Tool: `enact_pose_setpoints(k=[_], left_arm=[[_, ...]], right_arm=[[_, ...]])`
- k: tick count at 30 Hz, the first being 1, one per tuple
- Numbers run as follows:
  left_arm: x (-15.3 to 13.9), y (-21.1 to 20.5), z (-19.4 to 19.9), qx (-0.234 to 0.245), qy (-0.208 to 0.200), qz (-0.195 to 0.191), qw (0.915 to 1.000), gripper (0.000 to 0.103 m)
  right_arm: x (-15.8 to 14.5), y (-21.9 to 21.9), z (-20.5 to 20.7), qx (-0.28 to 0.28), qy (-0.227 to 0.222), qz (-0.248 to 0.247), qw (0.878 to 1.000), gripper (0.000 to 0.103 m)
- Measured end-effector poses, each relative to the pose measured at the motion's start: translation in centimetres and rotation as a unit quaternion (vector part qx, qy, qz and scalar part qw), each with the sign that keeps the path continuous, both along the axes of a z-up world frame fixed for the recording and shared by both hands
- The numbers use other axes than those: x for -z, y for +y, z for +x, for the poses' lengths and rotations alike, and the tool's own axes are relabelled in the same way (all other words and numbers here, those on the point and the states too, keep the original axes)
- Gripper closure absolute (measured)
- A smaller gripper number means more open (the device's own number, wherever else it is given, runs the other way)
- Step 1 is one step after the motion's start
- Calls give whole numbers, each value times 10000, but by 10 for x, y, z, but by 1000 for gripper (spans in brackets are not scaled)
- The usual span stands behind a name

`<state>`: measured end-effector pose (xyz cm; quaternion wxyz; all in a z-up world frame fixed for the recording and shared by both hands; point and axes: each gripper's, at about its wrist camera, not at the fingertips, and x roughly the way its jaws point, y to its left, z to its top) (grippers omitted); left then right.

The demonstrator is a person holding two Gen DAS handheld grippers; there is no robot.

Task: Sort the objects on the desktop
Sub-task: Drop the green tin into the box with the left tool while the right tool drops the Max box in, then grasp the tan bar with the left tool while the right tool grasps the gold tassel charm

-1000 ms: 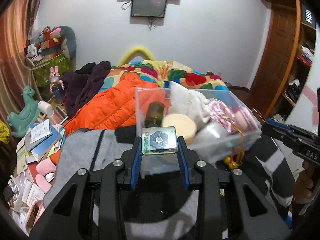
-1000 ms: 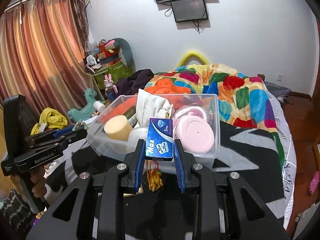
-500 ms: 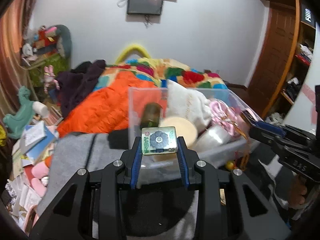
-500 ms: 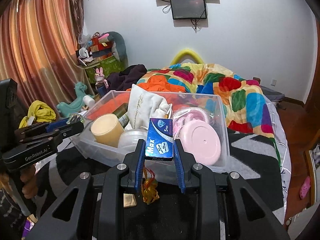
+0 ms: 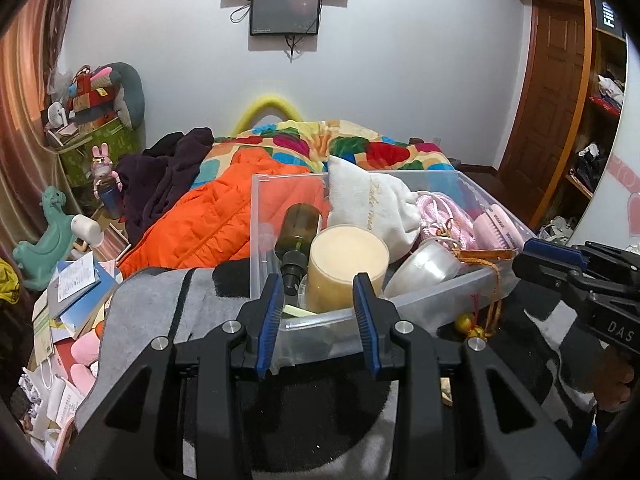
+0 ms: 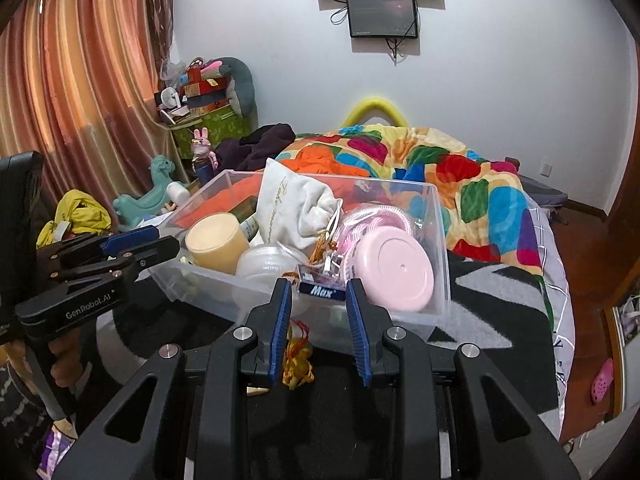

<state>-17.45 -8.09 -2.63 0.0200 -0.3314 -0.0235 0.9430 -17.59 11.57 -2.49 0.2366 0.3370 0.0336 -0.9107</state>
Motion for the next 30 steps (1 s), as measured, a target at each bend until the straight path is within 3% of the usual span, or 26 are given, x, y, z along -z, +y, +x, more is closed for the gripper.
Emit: enact_pose_setpoints(k=[13, 30], left_arm=[[-8, 46, 30, 748, -114, 5, 9971, 68], [38, 95, 28, 1536, -852, -277, 9841, 68]], right_arm=[[3, 19, 12, 123, -150, -76, 9998, 77], [43, 10, 16, -126, -667, 119, 9976, 77]])
